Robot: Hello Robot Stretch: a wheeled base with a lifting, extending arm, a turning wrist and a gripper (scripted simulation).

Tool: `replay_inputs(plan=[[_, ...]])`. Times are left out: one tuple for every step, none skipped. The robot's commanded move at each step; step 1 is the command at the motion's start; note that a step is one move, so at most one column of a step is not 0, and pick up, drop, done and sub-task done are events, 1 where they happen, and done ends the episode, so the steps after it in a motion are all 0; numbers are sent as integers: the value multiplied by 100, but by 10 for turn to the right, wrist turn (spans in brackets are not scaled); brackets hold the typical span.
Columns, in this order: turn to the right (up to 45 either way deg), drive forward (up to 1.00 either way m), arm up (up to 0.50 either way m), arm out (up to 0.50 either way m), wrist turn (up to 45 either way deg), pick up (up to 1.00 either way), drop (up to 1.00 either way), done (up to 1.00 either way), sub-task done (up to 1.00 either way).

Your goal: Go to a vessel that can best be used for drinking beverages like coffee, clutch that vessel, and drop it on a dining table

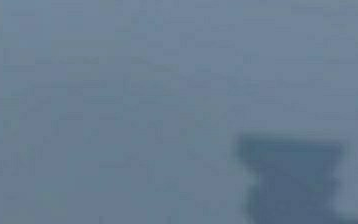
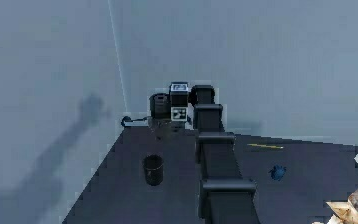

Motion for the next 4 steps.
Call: replay_inputs(plan=[[0,0,-30,0,0,0,0,0,0],[0,0,0,0,0,100,0,0,0],[0,0,10,0,0,0,0,0,0],[0,0,24,0,0,0,0,0,0]])
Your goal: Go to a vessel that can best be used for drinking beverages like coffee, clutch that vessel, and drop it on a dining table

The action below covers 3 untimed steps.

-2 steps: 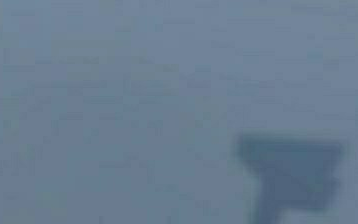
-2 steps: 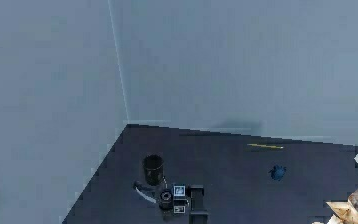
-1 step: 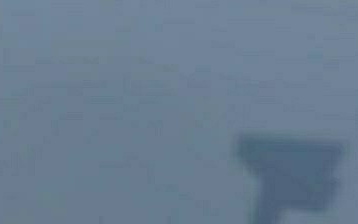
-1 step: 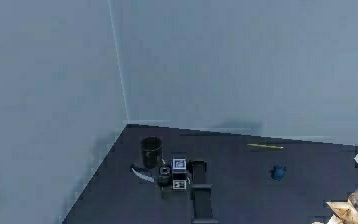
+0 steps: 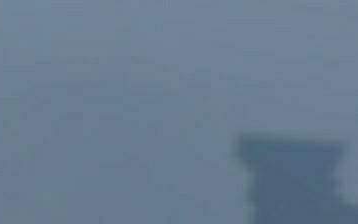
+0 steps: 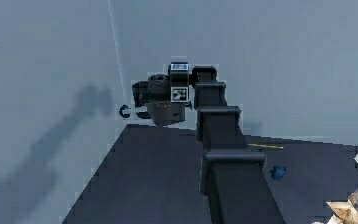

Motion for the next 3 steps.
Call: replay_inputs(plan=[[0,0,0,0,-450,0,0,0,0],[0,0,0,0,-450,0,0,0,0],[0,0,0,0,-150,0,0,0,0]])
